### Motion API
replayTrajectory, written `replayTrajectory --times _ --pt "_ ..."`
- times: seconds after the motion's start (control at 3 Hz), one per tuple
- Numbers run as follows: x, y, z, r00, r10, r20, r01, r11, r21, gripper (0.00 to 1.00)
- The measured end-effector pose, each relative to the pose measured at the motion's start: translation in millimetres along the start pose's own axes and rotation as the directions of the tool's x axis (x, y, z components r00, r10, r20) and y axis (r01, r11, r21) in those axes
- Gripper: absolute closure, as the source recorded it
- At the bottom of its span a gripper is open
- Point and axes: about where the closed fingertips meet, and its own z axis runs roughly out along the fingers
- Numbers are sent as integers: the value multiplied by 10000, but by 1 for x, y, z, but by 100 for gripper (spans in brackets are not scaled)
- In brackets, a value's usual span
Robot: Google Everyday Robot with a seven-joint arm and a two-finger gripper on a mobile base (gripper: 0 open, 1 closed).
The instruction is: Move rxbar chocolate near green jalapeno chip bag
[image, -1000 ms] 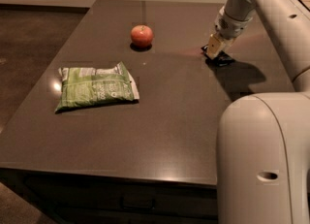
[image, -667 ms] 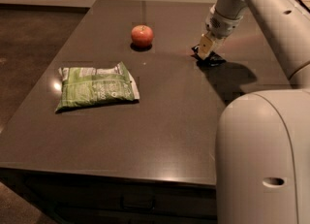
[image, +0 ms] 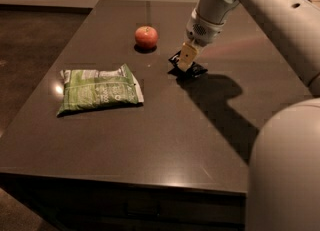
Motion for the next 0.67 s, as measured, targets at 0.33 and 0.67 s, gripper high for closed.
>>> replayTrajectory --times 0.33,0.67 --pt "-14 64 6 9888 -1478 190 1489 9850 -874 100" --pt "-26 116 11 9565 -2881 461 2918 9465 -1382 74"
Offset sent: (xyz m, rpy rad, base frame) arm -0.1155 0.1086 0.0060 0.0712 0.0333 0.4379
